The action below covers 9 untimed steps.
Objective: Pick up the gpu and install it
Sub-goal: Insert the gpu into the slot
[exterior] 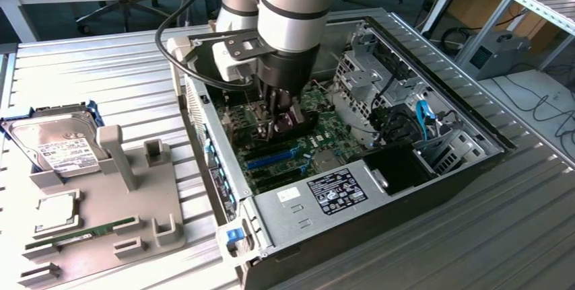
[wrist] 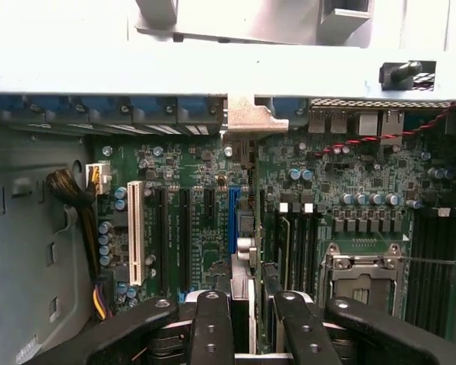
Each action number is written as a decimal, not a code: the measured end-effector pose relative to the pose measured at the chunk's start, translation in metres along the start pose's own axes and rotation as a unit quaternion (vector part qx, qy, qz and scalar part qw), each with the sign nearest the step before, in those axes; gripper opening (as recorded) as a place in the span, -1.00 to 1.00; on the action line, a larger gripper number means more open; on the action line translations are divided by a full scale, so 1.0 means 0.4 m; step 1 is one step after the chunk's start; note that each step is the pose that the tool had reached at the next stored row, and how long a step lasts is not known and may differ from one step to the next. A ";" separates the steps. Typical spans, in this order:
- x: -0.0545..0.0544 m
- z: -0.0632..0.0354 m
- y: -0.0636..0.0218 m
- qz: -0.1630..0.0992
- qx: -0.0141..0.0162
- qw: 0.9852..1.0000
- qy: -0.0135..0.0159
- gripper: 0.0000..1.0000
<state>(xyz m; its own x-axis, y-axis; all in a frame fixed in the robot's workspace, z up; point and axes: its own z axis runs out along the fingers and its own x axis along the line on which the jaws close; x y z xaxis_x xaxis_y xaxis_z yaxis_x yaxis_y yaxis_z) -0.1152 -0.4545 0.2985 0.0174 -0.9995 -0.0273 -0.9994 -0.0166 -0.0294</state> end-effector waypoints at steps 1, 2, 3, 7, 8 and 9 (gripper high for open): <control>0.000 0.002 0.001 0.000 0.000 1.000 0.000 -0.47; 0.000 0.004 0.001 0.000 0.000 1.000 0.000 -0.47; 0.000 0.005 0.001 0.000 0.000 1.000 0.000 -0.47; 0.001 0.013 0.003 0.000 0.000 1.000 0.001 -0.47; 0.001 0.015 0.003 0.000 0.000 1.000 0.002 -0.47; 0.001 0.017 0.003 0.000 0.000 1.000 0.002 -0.47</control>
<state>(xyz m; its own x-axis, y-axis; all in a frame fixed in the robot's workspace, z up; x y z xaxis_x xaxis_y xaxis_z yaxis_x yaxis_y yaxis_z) -0.1162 -0.4549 0.2917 0.0173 -0.9996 -0.0226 -0.9994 -0.0167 -0.0293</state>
